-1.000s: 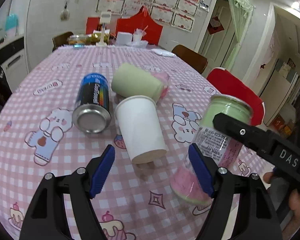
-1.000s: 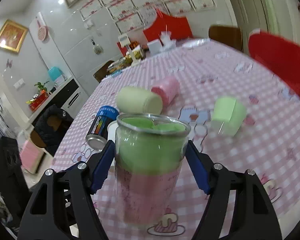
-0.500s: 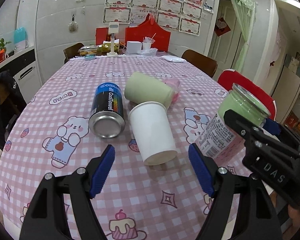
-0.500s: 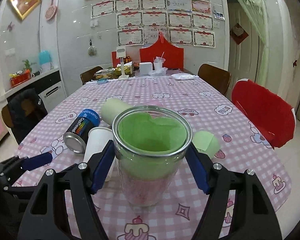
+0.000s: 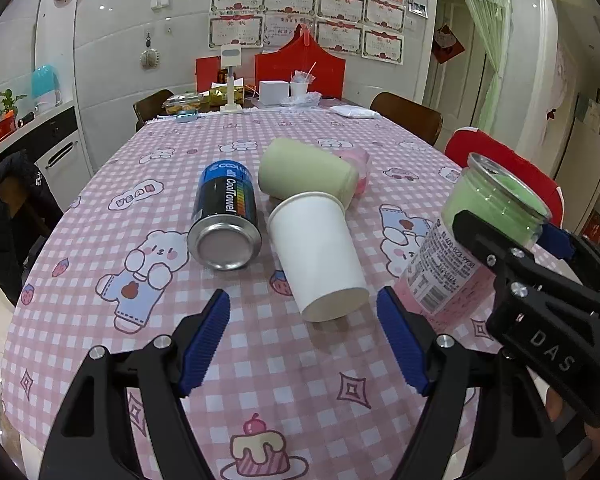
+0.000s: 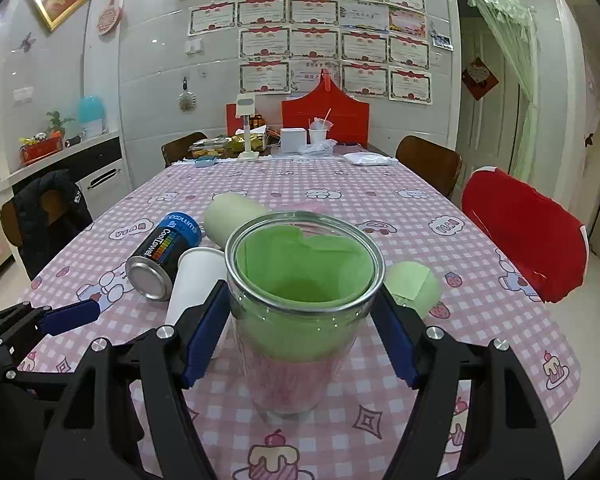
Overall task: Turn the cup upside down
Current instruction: 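Lower the upright pink can onto the table, open the right tool, withdraw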
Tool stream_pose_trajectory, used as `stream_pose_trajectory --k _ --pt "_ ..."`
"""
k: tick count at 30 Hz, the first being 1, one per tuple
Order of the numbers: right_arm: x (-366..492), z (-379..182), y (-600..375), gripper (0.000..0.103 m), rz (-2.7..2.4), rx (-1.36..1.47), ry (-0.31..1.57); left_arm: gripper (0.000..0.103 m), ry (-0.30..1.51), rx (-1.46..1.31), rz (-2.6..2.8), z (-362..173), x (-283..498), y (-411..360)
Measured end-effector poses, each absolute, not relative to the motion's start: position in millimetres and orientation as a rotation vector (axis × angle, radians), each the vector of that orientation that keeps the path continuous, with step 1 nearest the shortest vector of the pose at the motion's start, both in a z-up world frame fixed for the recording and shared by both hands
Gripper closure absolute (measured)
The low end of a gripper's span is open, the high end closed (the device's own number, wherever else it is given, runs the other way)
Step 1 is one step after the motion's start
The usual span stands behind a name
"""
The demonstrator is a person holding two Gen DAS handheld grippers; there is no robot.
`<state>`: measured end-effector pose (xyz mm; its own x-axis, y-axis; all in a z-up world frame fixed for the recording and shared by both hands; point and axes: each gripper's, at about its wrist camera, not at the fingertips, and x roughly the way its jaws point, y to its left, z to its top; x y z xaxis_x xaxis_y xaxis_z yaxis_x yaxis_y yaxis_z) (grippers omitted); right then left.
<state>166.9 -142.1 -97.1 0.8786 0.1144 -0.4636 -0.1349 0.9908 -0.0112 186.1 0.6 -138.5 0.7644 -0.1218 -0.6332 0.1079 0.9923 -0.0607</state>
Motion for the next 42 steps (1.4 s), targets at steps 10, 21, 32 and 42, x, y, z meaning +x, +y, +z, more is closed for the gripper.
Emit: stream_pose_trajectory --k 10,21,32,42 --pt "159.6 -96.5 -137.6 0.035 0.156 -0.043 0.486 0.028 0.691 0.018 -0.11 -137.1 178.2 -0.9" --pt "135.4 -79.6 -136.4 0.033 0.192 -0.032 0.436 0.028 0.66 0.028 -0.112 -119.9 156.4 -2.6" --pt "91.7 -42.1 -148.4 0.033 0.179 -0.017 0.323 0.028 0.542 0.019 -0.11 -82.8 120.3 -3.7" --pt "48.1 -23.6 -158.8 0.02 0.132 -0.056 0.174 0.028 0.364 0.027 -0.067 -40.7 71.3 -2.6"
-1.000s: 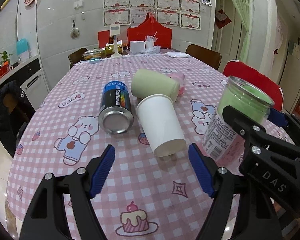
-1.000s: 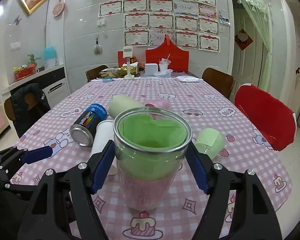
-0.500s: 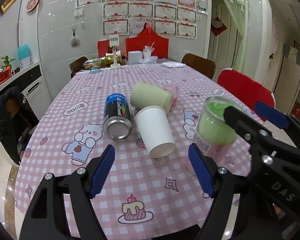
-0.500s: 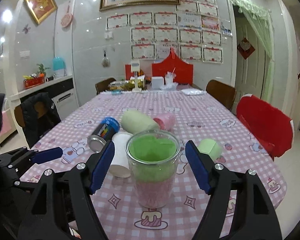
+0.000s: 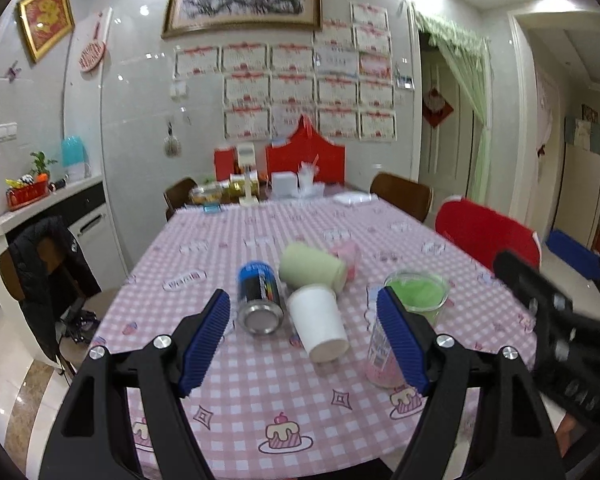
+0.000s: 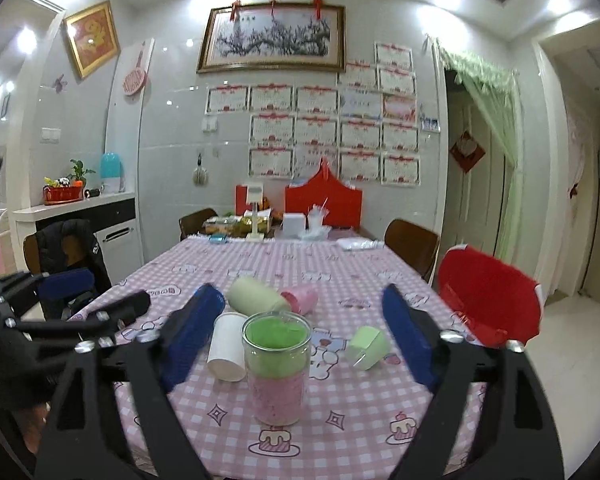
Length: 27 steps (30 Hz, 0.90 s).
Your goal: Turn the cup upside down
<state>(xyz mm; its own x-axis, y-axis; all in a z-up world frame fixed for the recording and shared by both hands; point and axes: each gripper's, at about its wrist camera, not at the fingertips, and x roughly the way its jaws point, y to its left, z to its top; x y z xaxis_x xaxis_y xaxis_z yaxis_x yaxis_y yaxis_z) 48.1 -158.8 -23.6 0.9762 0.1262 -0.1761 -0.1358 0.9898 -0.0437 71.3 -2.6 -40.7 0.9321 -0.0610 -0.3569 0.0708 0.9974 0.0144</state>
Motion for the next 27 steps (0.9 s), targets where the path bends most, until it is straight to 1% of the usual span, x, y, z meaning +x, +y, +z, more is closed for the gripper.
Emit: stream_pose_trajectory --k 11,22,23,24,27 --pt "22.3 -12.9 -170.0 0.019 0.1 -0.04 0.082 0.028 0.225 0.018 -0.072 -12.8 37.9 -9.8" --pt "12.0 -16.1 -172.2 0.019 0.083 -0.045 0.055 0.028 0.19 0.026 -0.104 -9.9 29.2 -16.3" --pt "10.8 -16.3 -172.4 0.018 0.081 -0.045 0.052 0.028 0.186 0.03 -0.109 -9.7 28.4 -17.5" --pt "9.9 -16.3 -172.3 0.011 0.077 -0.046 0.048 0.028 0.183 0.032 -0.106 -9.5 27.9 -18.5" --pt "5.0 -16.0 -174.2 0.009 0.066 -0.044 0.028 0.028 0.174 0.035 -0.11 -10.4 24.6 -17.7"
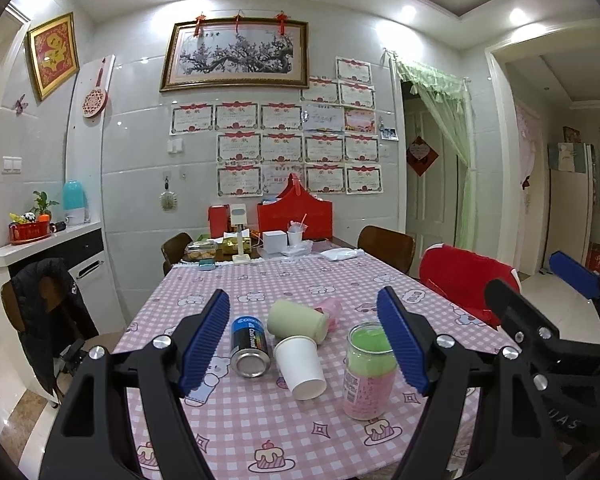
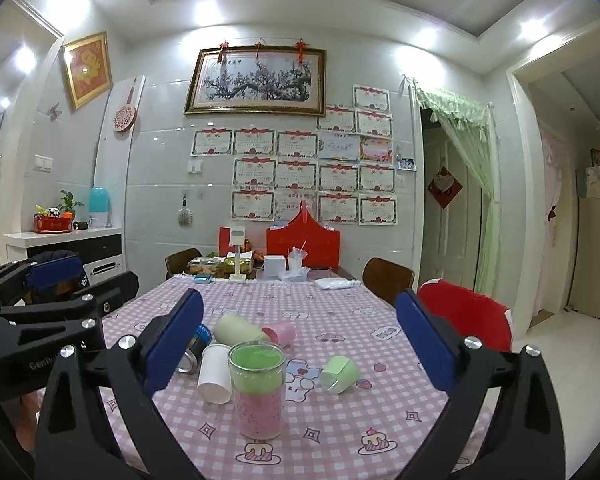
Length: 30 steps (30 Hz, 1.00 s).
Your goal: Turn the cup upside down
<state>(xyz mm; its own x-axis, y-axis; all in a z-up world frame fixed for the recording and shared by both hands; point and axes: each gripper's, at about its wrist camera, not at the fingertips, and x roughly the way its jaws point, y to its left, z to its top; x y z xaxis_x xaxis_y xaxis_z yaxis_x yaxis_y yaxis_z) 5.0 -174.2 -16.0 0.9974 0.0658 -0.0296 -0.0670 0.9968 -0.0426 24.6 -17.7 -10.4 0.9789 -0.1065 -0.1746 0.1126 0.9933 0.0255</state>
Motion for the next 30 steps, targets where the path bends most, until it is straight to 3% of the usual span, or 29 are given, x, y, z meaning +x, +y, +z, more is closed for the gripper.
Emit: stream_pose_trajectory --k 30 --pt "-1.2 -17.9 -175.5 0.009 0.033 -0.039 0.031 0.028 0.13 0.059 -0.099 -8.4 16.4 -21.7"
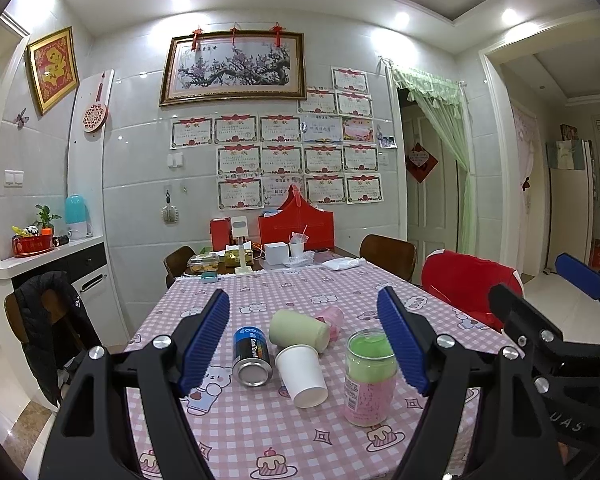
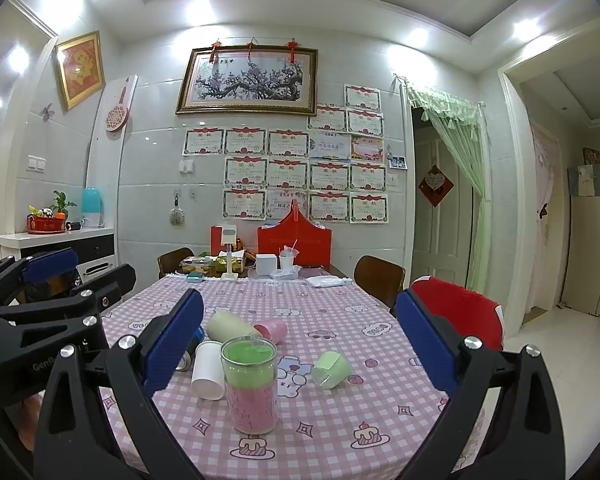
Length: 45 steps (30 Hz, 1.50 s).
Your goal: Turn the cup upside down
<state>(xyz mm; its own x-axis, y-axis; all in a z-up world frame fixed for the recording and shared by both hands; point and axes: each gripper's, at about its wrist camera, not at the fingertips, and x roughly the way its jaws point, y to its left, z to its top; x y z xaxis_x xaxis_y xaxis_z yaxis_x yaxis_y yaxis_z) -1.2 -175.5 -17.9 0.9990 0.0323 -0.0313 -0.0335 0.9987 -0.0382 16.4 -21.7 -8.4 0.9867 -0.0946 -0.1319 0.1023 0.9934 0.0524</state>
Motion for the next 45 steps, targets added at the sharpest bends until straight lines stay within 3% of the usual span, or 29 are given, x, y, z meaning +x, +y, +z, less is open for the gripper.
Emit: stream_pose_trajectory --k 45 --pt "-2.9 -20.3 -177.7 0.009 0.038 -0.042 0.039 0.028 0.112 0.068 -0.097 -8.7 13.1 -21.3"
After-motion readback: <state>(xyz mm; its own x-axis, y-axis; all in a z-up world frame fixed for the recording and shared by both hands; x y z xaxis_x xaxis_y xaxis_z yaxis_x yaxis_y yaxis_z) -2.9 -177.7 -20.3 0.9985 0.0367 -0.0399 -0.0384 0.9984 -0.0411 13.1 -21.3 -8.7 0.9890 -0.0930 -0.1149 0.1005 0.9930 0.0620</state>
